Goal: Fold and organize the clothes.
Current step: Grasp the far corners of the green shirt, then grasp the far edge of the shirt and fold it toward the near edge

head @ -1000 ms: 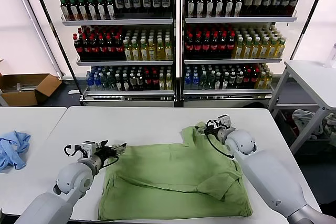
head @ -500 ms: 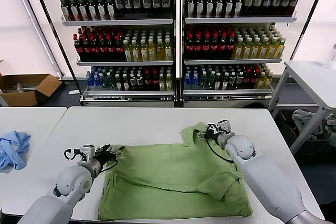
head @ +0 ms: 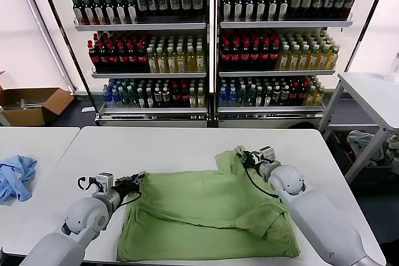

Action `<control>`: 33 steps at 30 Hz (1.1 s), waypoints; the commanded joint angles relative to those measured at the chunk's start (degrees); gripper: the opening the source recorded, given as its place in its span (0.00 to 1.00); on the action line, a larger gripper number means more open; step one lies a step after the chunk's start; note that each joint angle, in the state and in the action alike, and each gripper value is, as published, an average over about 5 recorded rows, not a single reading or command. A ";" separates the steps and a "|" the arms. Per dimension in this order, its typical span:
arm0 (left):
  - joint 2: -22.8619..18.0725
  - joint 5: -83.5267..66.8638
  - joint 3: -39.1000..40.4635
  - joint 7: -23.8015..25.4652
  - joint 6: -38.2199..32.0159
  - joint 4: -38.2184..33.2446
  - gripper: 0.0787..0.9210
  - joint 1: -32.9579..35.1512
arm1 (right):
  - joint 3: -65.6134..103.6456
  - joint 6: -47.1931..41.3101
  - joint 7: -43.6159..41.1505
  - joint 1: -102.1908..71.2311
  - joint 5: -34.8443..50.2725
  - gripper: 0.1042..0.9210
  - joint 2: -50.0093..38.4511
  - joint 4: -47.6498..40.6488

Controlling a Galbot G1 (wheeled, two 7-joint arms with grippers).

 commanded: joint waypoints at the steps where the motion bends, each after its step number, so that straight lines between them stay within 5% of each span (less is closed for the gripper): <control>1: 0.33 0.60 -0.12 0.64 -1.94 -2.57 0.08 -0.04 | 0.34 2.19 0.95 -0.21 -0.26 0.08 -1.03 3.25; 5: 0.86 0.69 -0.39 0.49 -2.36 -4.06 0.01 -0.05 | 0.52 4.51 2.26 0.30 -0.14 0.00 -2.60 6.50; 15: 3.75 2.15 -1.08 -1.54 -2.18 -9.35 0.01 3.47 | 2.98 4.43 4.56 -5.50 4.17 0.00 -10.97 22.41; 33: 8.34 6.27 -8.40 -7.68 -2.31 -27.14 0.01 24.20 | 23.85 7.52 3.90 -44.71 -1.18 0.00 -18.70 49.80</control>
